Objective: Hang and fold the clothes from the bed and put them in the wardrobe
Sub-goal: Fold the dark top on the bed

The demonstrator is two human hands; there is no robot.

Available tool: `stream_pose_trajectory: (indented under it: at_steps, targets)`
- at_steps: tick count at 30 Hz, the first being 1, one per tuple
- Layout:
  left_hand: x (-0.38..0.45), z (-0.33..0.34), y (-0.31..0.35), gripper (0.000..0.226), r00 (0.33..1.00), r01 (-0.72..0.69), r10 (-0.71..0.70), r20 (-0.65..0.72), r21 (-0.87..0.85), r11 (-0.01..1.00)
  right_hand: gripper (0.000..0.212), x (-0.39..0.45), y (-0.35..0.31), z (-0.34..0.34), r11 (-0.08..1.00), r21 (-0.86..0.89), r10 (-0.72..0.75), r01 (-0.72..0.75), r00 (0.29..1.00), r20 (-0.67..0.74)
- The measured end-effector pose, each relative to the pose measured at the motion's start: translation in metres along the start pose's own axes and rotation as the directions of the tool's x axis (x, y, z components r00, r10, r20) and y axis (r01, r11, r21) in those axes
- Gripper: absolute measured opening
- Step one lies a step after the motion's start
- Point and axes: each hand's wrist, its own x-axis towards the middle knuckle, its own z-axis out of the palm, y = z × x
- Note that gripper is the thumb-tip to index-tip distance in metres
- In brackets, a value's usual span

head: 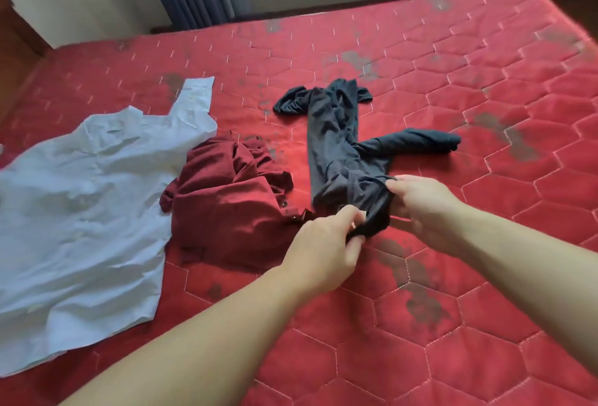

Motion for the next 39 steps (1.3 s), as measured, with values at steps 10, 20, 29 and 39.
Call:
stream_pose_trajectory:
  at_steps: [10,20,29,39]
  targets:
    - [-0.039,-0.126,0.132,0.018,0.972,-0.118,-0.009,0.234,0.526,0.843,0.008,-0.155,-0.134,-0.071,0.972,-0.190,-0.133,0.141,0.990,0.055]
    - [-0.125,-0.248,0.267,0.021,0.996,-0.087,0.082,0.046,0.774,0.627,0.024,-0.346,-0.209,-0.081,0.717,-0.667,-0.318,0.201,0.947,-0.056]
    - [-0.208,-0.334,0.353,0.050,0.931,-0.064,0.334,-0.147,0.836,0.546,0.070,-0.472,-0.225,-0.044,0.533,-0.833,-0.088,0.148,0.989,0.119]
    - [-0.225,-0.365,0.417,0.050,0.919,-0.146,0.388,-0.067,0.857,0.494,0.017,-0.508,-0.254,-0.053,0.471,-0.754,-0.592,0.458,0.798,0.114]
